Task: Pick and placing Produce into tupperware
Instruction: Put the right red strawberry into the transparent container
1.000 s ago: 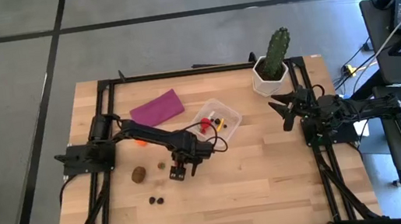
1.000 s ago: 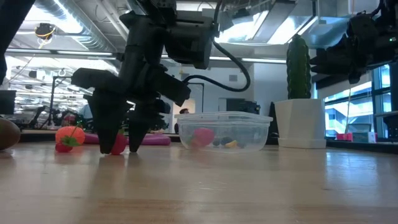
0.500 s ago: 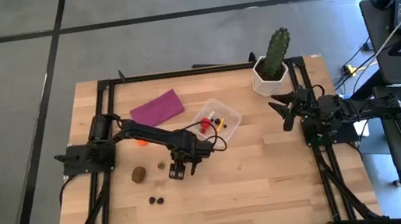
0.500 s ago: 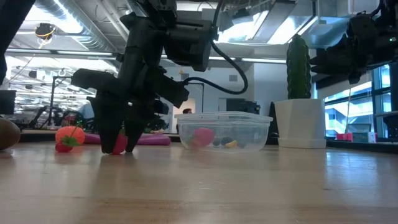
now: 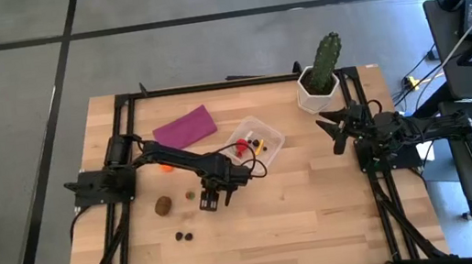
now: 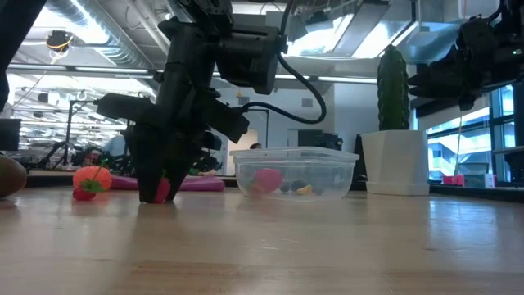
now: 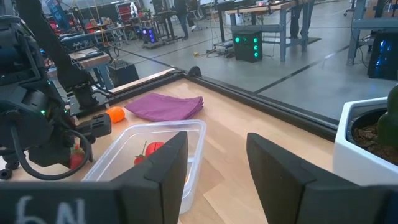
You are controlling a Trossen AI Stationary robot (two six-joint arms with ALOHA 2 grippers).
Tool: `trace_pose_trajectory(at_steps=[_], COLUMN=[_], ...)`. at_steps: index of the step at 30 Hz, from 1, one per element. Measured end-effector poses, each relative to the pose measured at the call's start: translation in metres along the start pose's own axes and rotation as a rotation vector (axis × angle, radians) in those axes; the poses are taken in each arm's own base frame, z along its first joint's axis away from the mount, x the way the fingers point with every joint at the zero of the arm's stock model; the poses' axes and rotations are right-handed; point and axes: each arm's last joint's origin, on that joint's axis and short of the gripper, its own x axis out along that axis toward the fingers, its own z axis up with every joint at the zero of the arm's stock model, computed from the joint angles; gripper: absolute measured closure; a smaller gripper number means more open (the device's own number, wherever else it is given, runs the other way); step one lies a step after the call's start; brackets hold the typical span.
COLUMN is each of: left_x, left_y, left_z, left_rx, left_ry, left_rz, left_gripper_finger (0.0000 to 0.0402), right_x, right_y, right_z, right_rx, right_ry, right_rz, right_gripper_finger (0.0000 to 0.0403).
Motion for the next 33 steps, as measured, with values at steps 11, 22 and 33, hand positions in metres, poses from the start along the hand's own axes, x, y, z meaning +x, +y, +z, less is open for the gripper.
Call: trace_pose_trajectory(at_steps=[11,22,33], left_x=[0.000,-0.012,-0.102], left_y=[0.000,0.004,0.065], left_z=[0.000,-0.001,0.028], left_rx=[0.006,0.061,0.040], left_ry=[-0.004,0.070,-0.397], left_rz=[-0.001,-0.067,-0.511], left_gripper_finger=[0.0274,0.0271,0.0266], right_x=[0.000,0.000,0.000], right_y=[0.000,0.000,0.000], right_z=[0.000,0.000,0.001], right_rx=[0.003,0.006,0.012], right_ry=[0.000,0.000,-0.007], right_rz=[0.000,0.000,0.002], right_gripper_finger=[0.0234,0.0234,0.0234])
